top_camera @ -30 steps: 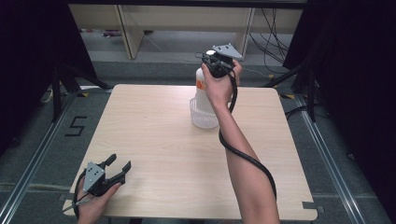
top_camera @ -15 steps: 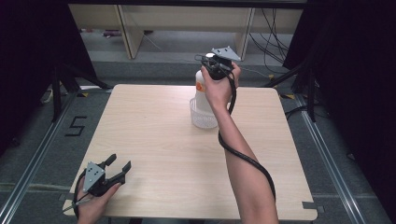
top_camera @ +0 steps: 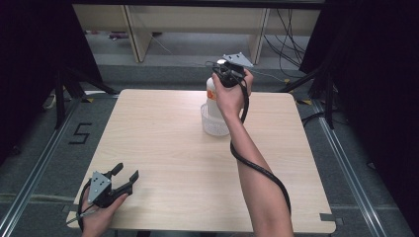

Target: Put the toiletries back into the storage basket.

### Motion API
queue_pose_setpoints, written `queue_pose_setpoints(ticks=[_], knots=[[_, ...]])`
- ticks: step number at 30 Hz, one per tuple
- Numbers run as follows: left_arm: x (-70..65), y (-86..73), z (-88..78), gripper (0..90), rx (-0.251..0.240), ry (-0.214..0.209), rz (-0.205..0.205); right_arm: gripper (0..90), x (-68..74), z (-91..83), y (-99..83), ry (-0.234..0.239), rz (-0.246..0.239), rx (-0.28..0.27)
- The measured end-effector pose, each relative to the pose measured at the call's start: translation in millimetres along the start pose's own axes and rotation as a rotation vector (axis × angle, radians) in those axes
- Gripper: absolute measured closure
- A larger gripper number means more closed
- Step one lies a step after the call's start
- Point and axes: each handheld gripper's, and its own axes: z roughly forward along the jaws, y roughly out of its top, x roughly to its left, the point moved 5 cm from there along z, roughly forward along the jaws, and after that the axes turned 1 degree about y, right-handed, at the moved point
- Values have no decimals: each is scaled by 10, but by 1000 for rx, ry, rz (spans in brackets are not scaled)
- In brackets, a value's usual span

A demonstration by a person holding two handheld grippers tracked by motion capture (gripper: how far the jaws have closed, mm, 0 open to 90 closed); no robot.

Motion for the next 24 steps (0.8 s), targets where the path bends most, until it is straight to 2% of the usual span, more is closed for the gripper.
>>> queue_pose_setpoints(ticks=[4,7,10,12,24], knots=[[0,0,2,336,-1,-1,-2,599,-2,17,-27,3,-7,-2],[1,0,1,336,-1,-2,-2,599,11,21,-62,3,14,4],[3,1,2,336,-3,-3,-3,599,8,27,-92,3,-2,9],[4,1,2,336,-3,-1,-2,599,22,30,-116,4,16,15],[3,1,1,335,-1,-1,-1,598,9,67,-240,4,9,33]])
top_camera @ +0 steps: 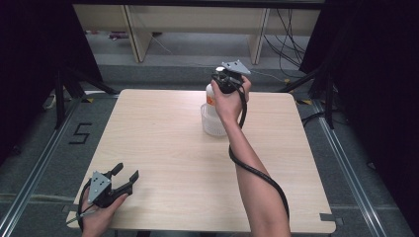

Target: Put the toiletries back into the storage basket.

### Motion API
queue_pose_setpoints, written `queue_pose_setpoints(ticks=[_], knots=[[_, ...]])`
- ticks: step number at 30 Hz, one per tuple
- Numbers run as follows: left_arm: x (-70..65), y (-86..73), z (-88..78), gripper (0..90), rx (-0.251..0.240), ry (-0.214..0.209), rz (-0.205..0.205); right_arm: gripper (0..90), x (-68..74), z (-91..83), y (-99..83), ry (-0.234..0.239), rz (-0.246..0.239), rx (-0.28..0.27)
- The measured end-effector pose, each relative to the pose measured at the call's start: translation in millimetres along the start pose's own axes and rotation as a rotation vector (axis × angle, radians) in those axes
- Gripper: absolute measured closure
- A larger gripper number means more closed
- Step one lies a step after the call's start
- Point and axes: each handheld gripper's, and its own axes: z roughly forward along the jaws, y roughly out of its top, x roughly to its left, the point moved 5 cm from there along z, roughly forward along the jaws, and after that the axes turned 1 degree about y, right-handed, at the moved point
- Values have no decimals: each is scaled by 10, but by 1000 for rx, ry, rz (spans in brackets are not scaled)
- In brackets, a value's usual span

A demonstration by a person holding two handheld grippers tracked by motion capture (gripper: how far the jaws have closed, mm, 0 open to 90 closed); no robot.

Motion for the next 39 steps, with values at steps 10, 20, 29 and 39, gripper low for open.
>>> queue_pose_setpoints(ticks=[10,20,29,39], knots=[[-4,-1,0,334,1,0,-1,598,-9,17,-86,0,9,15],[-5,-1,-1,333,1,0,-1,598,-17,42,-136,6,1,24],[-6,-1,-1,333,2,0,4,598,-4,70,-185,16,10,41],[-8,-1,0,332,2,-1,4,597,10,88,-212,26,-3,48]])
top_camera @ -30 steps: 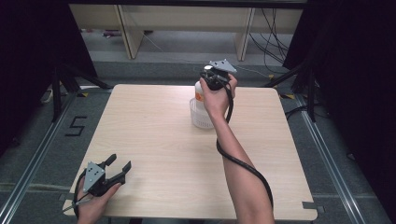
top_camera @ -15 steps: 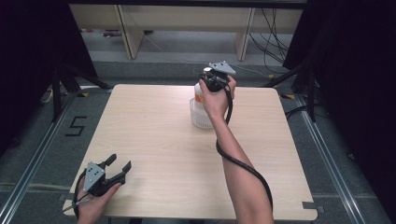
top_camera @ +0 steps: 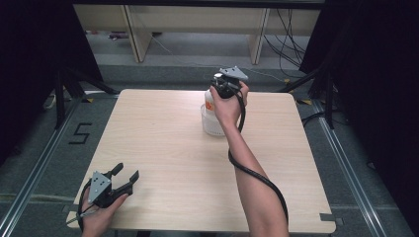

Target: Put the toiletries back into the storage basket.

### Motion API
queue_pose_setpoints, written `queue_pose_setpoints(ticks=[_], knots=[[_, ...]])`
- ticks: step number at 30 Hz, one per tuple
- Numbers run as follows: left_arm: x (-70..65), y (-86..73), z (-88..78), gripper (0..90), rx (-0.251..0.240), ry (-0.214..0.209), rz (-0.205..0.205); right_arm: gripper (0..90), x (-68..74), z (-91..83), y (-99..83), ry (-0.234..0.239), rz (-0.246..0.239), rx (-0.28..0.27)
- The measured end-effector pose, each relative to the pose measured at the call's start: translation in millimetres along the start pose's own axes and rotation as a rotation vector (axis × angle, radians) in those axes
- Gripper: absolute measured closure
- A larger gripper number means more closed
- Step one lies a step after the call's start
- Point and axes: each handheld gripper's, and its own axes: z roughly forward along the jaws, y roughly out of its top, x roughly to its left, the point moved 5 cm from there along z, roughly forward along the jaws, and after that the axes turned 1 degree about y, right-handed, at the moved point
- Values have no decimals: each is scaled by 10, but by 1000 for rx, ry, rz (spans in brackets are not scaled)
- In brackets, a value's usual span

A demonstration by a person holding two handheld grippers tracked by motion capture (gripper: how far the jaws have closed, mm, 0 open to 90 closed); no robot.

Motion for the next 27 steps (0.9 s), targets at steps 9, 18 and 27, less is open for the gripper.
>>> queue_pose_setpoints(ticks=[9,18,27], knots=[[-4,3,14,331,-15,-1,5,594,-18,-14,-10,0,-16,0],[-7,2,16,331,-14,0,4,569,-55,-60,-50,-16,-18,10],[-5,3,18,331,-16,-1,2,427,-21,-88,-61,-11,-8,22]])
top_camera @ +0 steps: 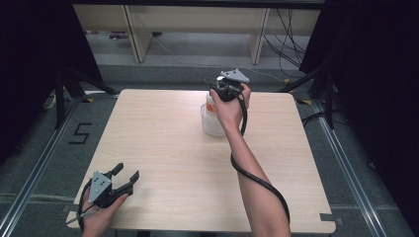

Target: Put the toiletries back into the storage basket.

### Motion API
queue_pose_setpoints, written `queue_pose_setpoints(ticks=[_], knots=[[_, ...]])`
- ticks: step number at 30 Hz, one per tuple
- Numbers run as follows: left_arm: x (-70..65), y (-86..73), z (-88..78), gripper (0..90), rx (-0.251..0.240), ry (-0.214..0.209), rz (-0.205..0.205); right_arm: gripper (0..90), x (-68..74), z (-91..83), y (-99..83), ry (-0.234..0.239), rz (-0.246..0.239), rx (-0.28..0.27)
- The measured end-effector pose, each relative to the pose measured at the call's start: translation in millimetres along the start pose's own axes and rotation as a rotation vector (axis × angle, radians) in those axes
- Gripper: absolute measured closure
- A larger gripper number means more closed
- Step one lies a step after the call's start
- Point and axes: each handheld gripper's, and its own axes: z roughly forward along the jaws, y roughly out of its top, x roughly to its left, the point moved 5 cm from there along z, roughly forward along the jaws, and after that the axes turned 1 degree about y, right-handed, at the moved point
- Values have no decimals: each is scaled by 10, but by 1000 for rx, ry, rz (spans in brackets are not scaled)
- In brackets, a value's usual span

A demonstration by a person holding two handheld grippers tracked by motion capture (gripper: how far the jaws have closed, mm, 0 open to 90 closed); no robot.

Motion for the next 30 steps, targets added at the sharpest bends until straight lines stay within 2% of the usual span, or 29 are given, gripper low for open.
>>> queue_pose_setpoints(ticks=[4,8,9,10,12,16,17,20,21,22,23,25,30], knots=[[-4,-1,-1,331,2,2,-1,348,-1,-36,16,-3,18,5],[-3,-1,-1,331,4,3,0,308,-44,-91,31,-19,-6,0],[-4,-3,-13,331,18,3,2,300,-40,-104,24,-17,10,3],[-5,-3,-12,331,17,5,2,294,-49,-116,16,-15,3,11],[-7,-3,-11,331,16,5,3,284,-54,-139,-16,-13,13,19],[-6,-3,-12,331,16,6,3,282,-81,-185,-60,-8,-2,23],[-6,-3,-12,331,16,6,3,283,-75,-206,-75,-16,21,26],[-7,-3,-10,331,16,5,4,278,-97,-237,-91,-9,-1,28],[-7,-3,-11,331,16,6,3,278,-83,-254,-97,-3,19,33],[-6,-3,-11,331,17,6,3,277,-92,-271,-100,-4,6,31],[-6,-3,-11,331,17,6,3,277,-84,-282,-103,-1,21,29],[-6,-3,-11,331,16,5,2,276,-96,-314,-100,0,-3,20],[-6,-3,-10,331,16,6,2,273,-91,-384,-116,14,6,32]])
